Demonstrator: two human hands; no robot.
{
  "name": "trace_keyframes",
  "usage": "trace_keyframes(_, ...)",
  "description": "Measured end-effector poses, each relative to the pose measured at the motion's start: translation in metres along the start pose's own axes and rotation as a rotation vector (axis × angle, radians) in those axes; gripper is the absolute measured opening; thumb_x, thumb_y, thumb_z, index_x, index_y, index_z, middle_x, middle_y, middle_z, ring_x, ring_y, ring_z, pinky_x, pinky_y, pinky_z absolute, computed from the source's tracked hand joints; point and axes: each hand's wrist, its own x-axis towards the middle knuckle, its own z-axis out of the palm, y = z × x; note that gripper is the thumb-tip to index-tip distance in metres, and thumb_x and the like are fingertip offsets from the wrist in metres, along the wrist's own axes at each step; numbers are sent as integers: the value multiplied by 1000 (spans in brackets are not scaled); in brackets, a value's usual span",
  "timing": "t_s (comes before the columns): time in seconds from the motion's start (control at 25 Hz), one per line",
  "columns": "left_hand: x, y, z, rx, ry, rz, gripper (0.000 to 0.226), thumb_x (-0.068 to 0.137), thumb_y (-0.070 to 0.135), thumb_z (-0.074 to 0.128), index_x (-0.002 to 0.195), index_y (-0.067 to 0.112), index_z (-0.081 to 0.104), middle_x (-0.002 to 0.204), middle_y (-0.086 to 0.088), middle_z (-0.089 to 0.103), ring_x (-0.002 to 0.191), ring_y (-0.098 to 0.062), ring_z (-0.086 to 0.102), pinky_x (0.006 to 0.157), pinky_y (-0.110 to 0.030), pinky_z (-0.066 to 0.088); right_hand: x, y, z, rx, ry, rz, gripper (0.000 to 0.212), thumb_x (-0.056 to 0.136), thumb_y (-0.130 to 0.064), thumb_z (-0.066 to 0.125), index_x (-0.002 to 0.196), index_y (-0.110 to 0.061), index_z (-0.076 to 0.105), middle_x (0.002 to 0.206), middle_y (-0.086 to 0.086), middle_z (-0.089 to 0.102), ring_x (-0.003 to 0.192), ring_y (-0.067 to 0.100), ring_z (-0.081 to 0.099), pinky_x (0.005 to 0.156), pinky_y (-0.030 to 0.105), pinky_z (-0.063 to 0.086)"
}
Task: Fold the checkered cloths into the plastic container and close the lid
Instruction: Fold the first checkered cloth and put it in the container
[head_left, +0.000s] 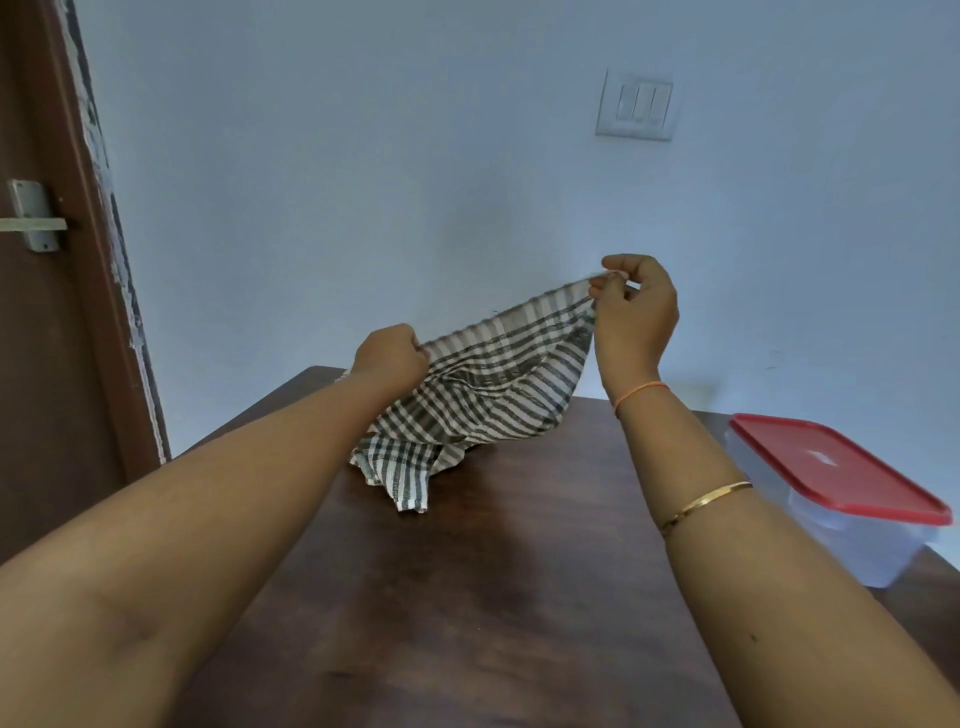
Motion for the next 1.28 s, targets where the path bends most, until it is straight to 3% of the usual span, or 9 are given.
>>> trace_keyframes(0.2,-1,-5,-3,-84,20,-58,18,96,23,42,93,10,54,105,-12,62,95,-29,55,76,-33,41,7,11,-13,-64,70,56,23,87,-4,42,89,-17,60,107,14,64,94,25,63,86,34,52)
trace_keyframes(0.32,-5,25,-17,-273,178,75,20,96,28,45,86,13,54,89,-6,58,83,-23,51,70,-28,33,0,13,-11,-131,1,99,21,88,-6,47,102,-5,63,97,5,64,80,8,56,74,12,44)
trace_keyframes(0.4,-8,52,-29,-324,192,179,20,92,32,51,83,15,60,83,-1,59,80,-19,51,68,-26,33,-9,12,-5,-87,-157,117,21,87,-20,59,103,-8,64,85,-2,64,75,3,60,72,7,47)
trace_keyframes(0.48,-10,73,-37,-340,178,275,22,88,34,58,80,14,65,72,3,59,74,-16,53,61,-27,35,-15,9,3,-43,-379,121,33,81,-40,68,99,-13,65,89,4,69,84,14,67,81,25,55)
trace_keyframes(0.64,-10,82,-43,-369,139,371,27,84,36,64,81,10,70,64,9,57,67,-12,53,57,-25,37,-19,4,8,-215,-661,25,39,78,-37,71,59,-9,52,56,7,50,55,11,45,55,22,36)
trace_keyframes(0.84,-11,50,-41,-27,11,528,38,73,52,71,73,16,60,58,10,46,57,-9,42,52,-26,31,-11,11,0,-230,-490,61,21,82,-21,69,72,-2,68,58,-2,56,55,6,47,57,20,38)
trace_keyframes(0.96,-9,31,-34,166,-43,493,43,80,44,68,60,19,40,56,5,39,59,-16,42,51,-28,26,-6,13,-4,-252,-358,25,20,87,-18,63,70,-9,65,59,-10,54,56,3,47,52,7,36)
trace_keyframes(1.12,0,9,-23,221,-25,336,25,87,33,64,76,13,53,75,-4,56,76,-24,53,61,-28,32,5,19,-8,-220,-147,54,23,89,-19,58,67,-12,55,62,-5,52,59,5,45,54,12,35)
trace_keyframes(1.28,5,-21,-25,82,-50,227,35,76,49,70,83,16,62,78,2,56,78,-19,52,63,-29,34,16,31,-19,-190,11,150,34,90,-18,55,59,-15,44,56,-6,42,53,8,38,55,24,31)
